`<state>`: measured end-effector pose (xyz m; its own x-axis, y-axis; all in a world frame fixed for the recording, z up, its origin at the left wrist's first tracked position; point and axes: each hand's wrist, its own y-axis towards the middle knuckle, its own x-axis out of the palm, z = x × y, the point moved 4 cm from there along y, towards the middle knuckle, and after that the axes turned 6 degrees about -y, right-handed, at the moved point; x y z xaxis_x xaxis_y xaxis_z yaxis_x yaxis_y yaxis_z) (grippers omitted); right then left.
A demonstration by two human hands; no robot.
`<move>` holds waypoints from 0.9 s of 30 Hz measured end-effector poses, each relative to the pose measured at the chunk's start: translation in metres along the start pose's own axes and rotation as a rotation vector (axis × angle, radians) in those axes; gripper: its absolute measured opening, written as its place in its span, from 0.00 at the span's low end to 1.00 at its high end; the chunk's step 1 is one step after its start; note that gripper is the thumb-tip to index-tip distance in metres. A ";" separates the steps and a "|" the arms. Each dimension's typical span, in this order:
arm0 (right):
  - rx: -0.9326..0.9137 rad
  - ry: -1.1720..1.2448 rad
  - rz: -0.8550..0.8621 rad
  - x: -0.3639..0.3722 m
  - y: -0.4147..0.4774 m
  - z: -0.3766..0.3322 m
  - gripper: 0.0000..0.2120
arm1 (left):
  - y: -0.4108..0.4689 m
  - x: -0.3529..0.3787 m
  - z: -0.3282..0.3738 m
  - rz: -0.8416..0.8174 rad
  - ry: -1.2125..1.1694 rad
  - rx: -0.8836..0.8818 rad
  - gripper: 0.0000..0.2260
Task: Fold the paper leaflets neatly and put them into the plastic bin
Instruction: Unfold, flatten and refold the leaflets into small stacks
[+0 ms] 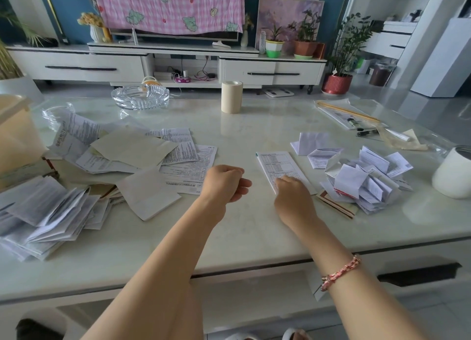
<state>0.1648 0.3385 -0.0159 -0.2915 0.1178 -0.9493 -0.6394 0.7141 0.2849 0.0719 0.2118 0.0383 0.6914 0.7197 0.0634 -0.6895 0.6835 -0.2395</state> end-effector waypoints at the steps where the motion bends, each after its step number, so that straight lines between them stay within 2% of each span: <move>1: -0.012 0.004 -0.026 0.002 0.000 0.001 0.14 | -0.001 0.001 0.000 -0.008 0.005 -0.001 0.08; 4: -0.044 0.113 -0.096 0.001 0.002 0.004 0.08 | -0.001 0.004 -0.002 -0.032 0.026 -0.020 0.07; 8: 0.022 0.441 -0.102 -0.006 -0.001 0.009 0.10 | 0.000 0.007 -0.005 -0.048 0.112 -0.028 0.06; 9: 0.064 0.507 -0.084 -0.007 -0.002 0.011 0.10 | 0.002 0.006 -0.007 -0.033 0.204 0.005 0.06; 12: 0.287 0.712 0.054 -0.016 -0.004 0.019 0.11 | 0.013 -0.006 -0.004 0.077 0.911 0.220 0.13; 14: 0.379 0.809 0.167 -0.026 -0.002 0.023 0.14 | 0.017 -0.022 0.001 0.174 1.130 0.249 0.18; 18: 0.451 0.918 0.314 -0.055 0.004 0.023 0.21 | 0.026 -0.059 0.000 0.235 1.160 0.084 0.26; 22: 0.572 1.067 0.353 -0.070 0.008 0.021 0.21 | 0.032 -0.081 -0.013 0.236 1.145 -0.161 0.32; 24: 0.604 1.221 0.322 -0.070 0.010 0.015 0.20 | 0.034 -0.086 -0.014 0.251 1.141 -0.201 0.30; 27: 0.624 1.323 0.234 -0.066 0.012 0.004 0.19 | 0.036 -0.094 -0.013 0.268 1.139 -0.154 0.20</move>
<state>0.1795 0.3421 0.0494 -0.9826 -0.1853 0.0140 -0.1855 0.9825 -0.0163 -0.0151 0.1677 0.0108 0.3761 0.2609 -0.8891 -0.8624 0.4494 -0.2329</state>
